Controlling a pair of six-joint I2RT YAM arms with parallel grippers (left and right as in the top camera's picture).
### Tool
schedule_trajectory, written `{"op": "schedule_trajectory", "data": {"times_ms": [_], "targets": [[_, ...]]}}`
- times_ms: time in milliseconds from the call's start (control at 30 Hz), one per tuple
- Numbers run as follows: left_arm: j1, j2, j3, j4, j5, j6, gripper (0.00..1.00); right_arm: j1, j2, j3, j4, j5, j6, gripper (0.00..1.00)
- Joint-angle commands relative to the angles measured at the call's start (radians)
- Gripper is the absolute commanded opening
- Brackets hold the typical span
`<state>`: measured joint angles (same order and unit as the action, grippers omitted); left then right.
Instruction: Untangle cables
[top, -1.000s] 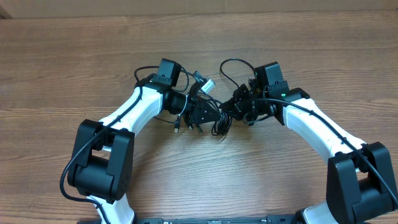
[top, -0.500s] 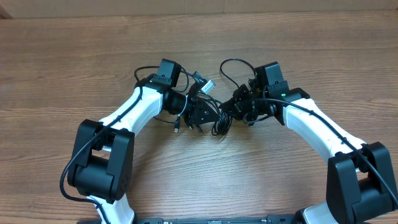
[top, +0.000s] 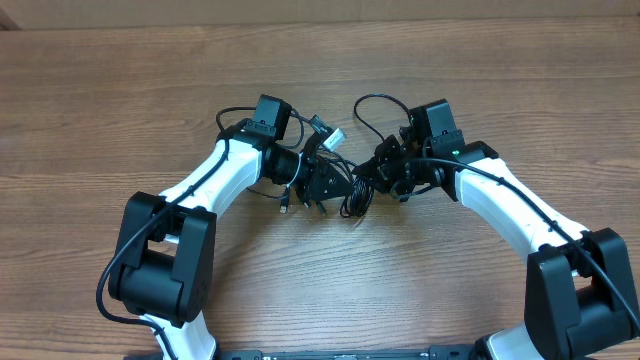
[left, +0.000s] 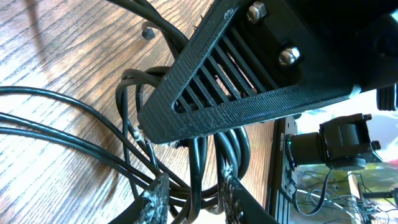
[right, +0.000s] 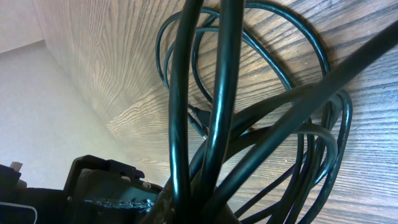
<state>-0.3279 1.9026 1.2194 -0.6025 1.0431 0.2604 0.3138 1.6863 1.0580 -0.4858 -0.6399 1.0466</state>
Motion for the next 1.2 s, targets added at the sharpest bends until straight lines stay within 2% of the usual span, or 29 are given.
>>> {"op": "schedule_trajectory", "data": {"times_ms": [0,267,467,633,900,1033,1167], "targets": [[-0.025,0.007,-0.007,0.001,-0.021,-0.006,0.29,-0.002,-0.005,-0.004,0.01,-0.013,-0.002,0.07],[-0.051,0.007,-0.007,0.001,-0.035,-0.006,0.28,-0.002,-0.005,-0.004,0.01,-0.013,-0.002,0.07],[-0.052,0.007,-0.007,0.002,-0.133,-0.023,0.19,-0.002,-0.005,-0.004,0.01,-0.013,-0.002,0.07],[-0.052,0.007,-0.007,0.007,-0.157,-0.022,0.18,-0.002,-0.005,-0.004,0.009,-0.013,-0.002,0.07],[-0.052,0.078,-0.007,0.039,-0.156,-0.03,0.16,-0.002,-0.005,-0.004,0.009,-0.013,-0.003,0.07],[-0.011,0.103,-0.006,0.056,-0.152,-0.029,0.11,-0.002,-0.005,-0.004,0.009,-0.008,-0.003,0.07],[0.05,0.102,-0.005,0.061,-0.063,-0.029,0.1,-0.002,-0.005,-0.004,0.014,0.018,-0.002,0.1]]}}
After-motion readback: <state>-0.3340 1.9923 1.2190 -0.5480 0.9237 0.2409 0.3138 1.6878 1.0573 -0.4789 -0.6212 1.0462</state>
